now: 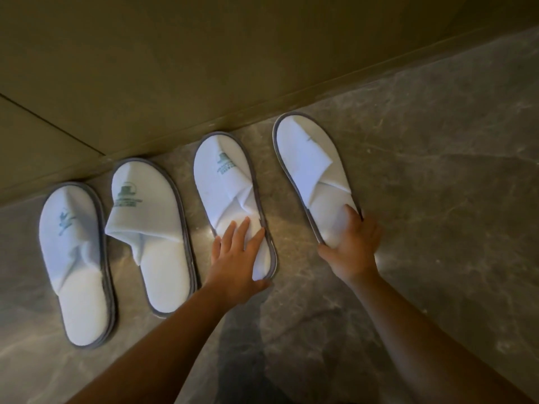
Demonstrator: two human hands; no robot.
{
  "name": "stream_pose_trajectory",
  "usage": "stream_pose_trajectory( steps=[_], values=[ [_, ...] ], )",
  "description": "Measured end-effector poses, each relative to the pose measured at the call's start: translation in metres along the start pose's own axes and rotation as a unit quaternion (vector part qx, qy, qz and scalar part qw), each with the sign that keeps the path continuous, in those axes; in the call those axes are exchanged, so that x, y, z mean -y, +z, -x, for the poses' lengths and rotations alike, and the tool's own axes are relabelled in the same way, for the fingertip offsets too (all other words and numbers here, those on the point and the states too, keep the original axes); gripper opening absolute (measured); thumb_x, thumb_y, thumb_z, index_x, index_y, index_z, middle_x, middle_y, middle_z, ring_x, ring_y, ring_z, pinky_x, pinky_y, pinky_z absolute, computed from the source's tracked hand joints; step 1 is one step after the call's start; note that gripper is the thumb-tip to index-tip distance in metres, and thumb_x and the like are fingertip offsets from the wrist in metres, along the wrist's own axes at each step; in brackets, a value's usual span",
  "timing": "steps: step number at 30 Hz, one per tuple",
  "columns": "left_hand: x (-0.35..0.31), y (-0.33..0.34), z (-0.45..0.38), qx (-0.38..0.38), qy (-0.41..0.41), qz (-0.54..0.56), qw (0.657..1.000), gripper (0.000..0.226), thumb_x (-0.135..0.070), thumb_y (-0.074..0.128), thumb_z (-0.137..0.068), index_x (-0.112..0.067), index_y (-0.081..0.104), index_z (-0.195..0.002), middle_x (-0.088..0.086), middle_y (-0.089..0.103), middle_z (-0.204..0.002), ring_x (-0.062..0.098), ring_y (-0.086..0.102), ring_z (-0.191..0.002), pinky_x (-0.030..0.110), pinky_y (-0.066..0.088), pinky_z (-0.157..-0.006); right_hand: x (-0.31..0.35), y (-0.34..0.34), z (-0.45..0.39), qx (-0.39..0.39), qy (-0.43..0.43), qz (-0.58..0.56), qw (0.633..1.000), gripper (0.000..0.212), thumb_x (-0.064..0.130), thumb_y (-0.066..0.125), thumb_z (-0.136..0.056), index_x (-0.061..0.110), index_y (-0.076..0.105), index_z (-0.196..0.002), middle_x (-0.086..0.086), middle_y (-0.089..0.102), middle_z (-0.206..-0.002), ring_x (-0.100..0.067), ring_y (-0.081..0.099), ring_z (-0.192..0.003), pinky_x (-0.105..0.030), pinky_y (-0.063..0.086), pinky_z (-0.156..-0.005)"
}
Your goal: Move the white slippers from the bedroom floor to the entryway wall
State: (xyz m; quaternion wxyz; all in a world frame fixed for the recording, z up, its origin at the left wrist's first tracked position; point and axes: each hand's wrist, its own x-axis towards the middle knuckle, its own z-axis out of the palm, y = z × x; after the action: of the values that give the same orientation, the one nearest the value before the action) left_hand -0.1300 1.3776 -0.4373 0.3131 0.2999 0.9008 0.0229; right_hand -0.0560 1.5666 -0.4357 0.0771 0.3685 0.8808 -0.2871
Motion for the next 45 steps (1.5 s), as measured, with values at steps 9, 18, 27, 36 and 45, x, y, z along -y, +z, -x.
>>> stream_pose_trajectory(
  steps=[9, 18, 27, 36, 45],
  values=[
    [0.004, 0.008, -0.003, -0.025, 0.012, -0.014, 1.0, 0.095, -0.061, 0.054, -0.071, -0.03, -0.002, -0.141, 0.003, -0.009, -0.156, 0.029, -0.012, -0.142, 0.051, -0.005, -0.113, 0.008, 0.009, -0.008, 0.018, -0.02, 0.047, 0.999, 0.083, 0.028, 0.071, -0.067, 0.016, 0.024, -0.135, -0.023, 0.025, -0.143, -0.037, 0.024, -0.128, -0.046, 0.025, -0.105],
    [0.005, 0.009, -0.004, -0.021, 0.007, -0.002, 1.0, 0.096, -0.061, 0.056, -0.07, -0.032, -0.003, -0.14, 0.001, -0.01, -0.156, 0.028, -0.013, -0.142, 0.051, -0.005, -0.113, 0.014, 0.012, -0.004, 0.008, -0.014, 0.037, 0.999, 0.083, 0.026, 0.073, -0.066, 0.017, 0.026, -0.134, -0.023, 0.023, -0.143, -0.038, 0.023, -0.129, -0.048, 0.029, -0.104],
    [0.006, 0.011, -0.005, -0.025, 0.01, -0.012, 1.0, 0.094, -0.062, 0.054, -0.071, -0.032, -0.004, -0.14, 0.001, -0.01, -0.156, 0.029, -0.013, -0.142, 0.051, -0.005, -0.113, 0.017, 0.008, -0.004, 0.011, -0.009, 0.031, 0.999, 0.083, 0.024, 0.074, -0.065, 0.015, 0.027, -0.133, -0.024, 0.024, -0.142, -0.039, 0.024, -0.127, -0.048, 0.029, -0.103],
    [0.004, 0.01, -0.005, -0.008, -0.003, -0.014, 1.0, 0.095, -0.063, 0.053, -0.071, -0.032, -0.005, -0.14, 0.001, -0.012, -0.155, 0.029, -0.014, -0.142, 0.052, -0.005, -0.113, 0.015, 0.005, -0.005, 0.022, -0.004, 0.045, 0.999, 0.082, 0.027, 0.072, -0.067, 0.015, 0.026, -0.134, -0.024, 0.026, -0.141, -0.038, 0.024, -0.128, -0.046, 0.027, -0.104],
    [-0.005, -0.014, 0.005, 0.024, -0.013, -0.021, 0.999, 0.092, -0.065, 0.048, -0.073, -0.032, -0.006, -0.14, 0.001, -0.014, -0.155, 0.029, -0.011, -0.142, 0.051, -0.005, -0.114, 0.021, -0.004, -0.001, 0.022, -0.013, 0.058, 0.998, 0.083, 0.043, 0.067, -0.07, 0.018, 0.023, -0.136, -0.02, 0.017, -0.147, -0.036, 0.019, -0.133, -0.049, 0.025, -0.108]
  ],
)
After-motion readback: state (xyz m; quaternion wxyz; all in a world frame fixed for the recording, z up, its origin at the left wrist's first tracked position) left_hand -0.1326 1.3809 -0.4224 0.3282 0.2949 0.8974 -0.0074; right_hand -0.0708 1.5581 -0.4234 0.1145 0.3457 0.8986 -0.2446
